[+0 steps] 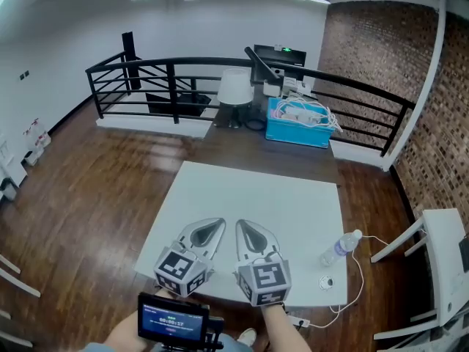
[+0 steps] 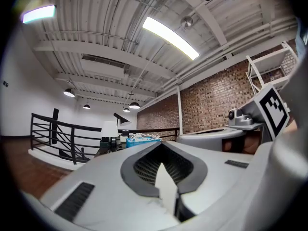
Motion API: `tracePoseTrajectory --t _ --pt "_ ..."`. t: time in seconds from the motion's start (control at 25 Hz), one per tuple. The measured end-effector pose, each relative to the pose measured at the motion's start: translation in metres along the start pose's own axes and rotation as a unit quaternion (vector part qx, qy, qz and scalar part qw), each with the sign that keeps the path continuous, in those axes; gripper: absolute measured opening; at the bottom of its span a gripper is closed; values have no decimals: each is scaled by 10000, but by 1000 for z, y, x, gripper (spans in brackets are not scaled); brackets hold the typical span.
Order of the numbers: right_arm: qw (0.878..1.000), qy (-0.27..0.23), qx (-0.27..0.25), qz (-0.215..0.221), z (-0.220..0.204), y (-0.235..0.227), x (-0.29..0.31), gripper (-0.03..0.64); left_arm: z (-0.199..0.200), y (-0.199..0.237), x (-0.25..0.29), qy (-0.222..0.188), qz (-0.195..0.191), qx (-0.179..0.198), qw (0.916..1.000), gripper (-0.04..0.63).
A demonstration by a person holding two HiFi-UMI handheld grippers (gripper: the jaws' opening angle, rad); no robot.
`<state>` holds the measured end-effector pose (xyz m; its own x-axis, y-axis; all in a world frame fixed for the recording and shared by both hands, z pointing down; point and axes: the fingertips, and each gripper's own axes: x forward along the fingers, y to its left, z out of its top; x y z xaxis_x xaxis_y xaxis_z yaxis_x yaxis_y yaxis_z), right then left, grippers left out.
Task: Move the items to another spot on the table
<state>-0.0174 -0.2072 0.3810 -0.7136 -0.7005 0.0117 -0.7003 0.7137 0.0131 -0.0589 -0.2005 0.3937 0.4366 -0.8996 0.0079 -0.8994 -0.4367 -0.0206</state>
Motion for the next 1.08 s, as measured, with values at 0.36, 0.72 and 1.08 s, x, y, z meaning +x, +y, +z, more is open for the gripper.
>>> tracePoseTrajectory --t 0.36,0.72,1.08 --pt "9998 32 -148 -115 2 -2 5 2 -1 4 8 -140 -106 -5 9998 2" --pt "9997 5 -212 -145 3 -2 4 2 1 4 7 -132 -130 -27 9998 2" --pt "9997 -13 -208 -85 -5 1 2 2 -4 2 1 -38 -87 -65 9999 2"
